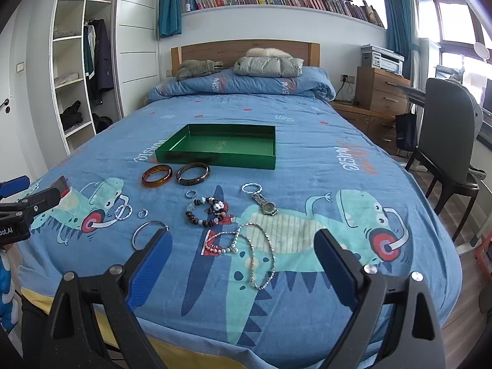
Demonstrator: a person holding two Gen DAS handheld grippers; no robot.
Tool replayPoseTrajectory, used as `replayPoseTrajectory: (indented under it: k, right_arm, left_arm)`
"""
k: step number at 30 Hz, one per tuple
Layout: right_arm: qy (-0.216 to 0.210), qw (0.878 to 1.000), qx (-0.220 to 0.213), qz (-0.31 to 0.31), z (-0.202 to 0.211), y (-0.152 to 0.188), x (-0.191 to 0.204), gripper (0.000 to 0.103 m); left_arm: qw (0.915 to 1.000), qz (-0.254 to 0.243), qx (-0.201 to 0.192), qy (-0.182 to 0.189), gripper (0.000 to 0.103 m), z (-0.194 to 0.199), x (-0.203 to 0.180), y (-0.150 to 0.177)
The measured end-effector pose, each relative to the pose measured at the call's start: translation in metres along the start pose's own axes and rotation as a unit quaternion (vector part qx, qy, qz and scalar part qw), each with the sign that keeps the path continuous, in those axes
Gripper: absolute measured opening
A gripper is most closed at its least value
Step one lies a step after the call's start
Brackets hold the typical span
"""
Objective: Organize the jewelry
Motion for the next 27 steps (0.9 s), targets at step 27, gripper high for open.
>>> replayPoseTrajectory:
  k: [27]
  right_arm:
    - [-0.009, 0.999, 0.036, -0.01, -0.046, 0.013, -0.022, 0.092]
  left_arm:
    - [0.9992, -0.012, 0.034, 0.019, 0.102, -0.06, -0.016, 0.013]
Point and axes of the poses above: each gripper's, at about its wrist camera, not at the fingertips, and z roughly against the way its jaws point, x to its left, y to its underside, the point moved 9 cm from there along -z, roughly the way its jaws point, and after that the axes turned 7 degrees about -y, right-handed, at the moved point
